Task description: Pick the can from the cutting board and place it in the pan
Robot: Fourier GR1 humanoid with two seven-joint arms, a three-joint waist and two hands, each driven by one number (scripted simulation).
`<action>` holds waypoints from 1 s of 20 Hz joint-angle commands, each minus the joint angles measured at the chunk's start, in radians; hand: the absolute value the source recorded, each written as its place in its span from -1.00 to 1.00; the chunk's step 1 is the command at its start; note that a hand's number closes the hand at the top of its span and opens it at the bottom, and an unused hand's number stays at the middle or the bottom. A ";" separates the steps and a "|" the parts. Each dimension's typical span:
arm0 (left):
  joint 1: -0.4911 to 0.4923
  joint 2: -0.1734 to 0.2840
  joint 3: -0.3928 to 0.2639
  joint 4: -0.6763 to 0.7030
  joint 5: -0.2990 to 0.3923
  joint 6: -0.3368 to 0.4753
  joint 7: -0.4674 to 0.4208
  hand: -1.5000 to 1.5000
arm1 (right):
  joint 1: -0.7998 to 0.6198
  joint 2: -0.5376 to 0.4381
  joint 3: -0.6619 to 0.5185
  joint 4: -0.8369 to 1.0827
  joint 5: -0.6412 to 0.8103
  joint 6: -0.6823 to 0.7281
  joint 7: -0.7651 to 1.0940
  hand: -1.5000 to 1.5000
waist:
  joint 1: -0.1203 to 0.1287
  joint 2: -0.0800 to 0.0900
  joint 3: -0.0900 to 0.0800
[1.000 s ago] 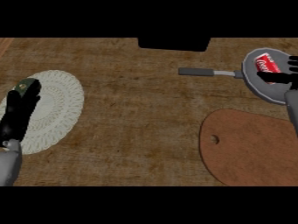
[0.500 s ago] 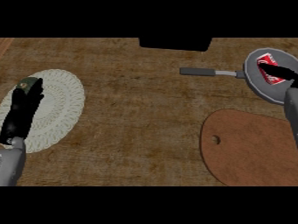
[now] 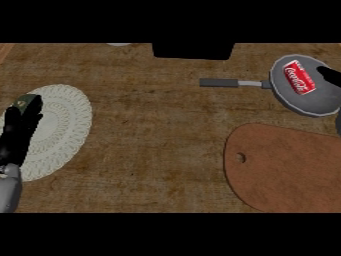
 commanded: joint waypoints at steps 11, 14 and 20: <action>0.118 -0.004 0.043 -0.009 0.005 0.008 -0.034 0.00 | 0.339 0.066 0.052 -0.427 -0.150 0.237 0.038 -1.00 | -0.093 -0.041 -0.008; 0.109 0.000 0.068 0.016 0.009 0.024 -0.047 0.00 | 0.474 0.091 0.041 -0.589 -0.200 0.329 0.047 -1.00 | -0.108 -0.042 -0.009; 0.077 0.038 0.080 -0.008 0.013 0.002 -0.005 0.00 | 0.753 0.181 0.053 -0.957 -0.260 0.504 0.174 -1.00 | -0.107 -0.038 -0.008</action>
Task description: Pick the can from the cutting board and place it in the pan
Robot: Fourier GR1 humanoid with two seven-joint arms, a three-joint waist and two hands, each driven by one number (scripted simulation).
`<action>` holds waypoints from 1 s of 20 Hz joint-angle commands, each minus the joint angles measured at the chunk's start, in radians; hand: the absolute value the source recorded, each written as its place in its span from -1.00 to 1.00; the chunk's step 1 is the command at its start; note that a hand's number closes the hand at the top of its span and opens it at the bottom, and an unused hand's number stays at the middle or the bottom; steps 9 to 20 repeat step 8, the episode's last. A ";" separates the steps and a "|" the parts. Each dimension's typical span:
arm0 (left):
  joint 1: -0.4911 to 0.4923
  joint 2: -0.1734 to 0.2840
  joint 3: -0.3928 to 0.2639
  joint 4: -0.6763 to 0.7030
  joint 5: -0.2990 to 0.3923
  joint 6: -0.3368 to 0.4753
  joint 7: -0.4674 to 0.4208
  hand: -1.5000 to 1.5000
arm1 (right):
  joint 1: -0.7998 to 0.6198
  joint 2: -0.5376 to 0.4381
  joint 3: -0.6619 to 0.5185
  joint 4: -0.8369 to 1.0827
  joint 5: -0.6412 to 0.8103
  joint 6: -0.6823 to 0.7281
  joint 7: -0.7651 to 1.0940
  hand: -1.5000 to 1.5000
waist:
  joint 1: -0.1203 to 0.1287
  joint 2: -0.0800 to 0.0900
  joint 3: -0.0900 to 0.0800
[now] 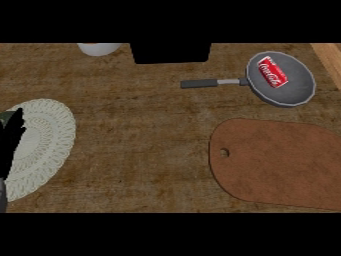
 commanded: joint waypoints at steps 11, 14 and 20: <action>0.026 -0.015 -0.020 -0.060 -0.011 -0.012 0.019 0.00 | 0.500 0.139 -0.042 -0.729 -0.159 0.292 0.242 -1.00 | 0.028 0.011 0.003; 0.026 -0.015 -0.020 -0.060 -0.011 -0.012 0.019 0.00 | 0.500 0.139 -0.042 -0.729 -0.159 0.292 0.242 -1.00 | 0.028 0.011 0.003; 0.026 -0.015 -0.020 -0.060 -0.011 -0.012 0.019 0.00 | 0.500 0.139 -0.042 -0.729 -0.159 0.292 0.242 -1.00 | 0.028 0.011 0.003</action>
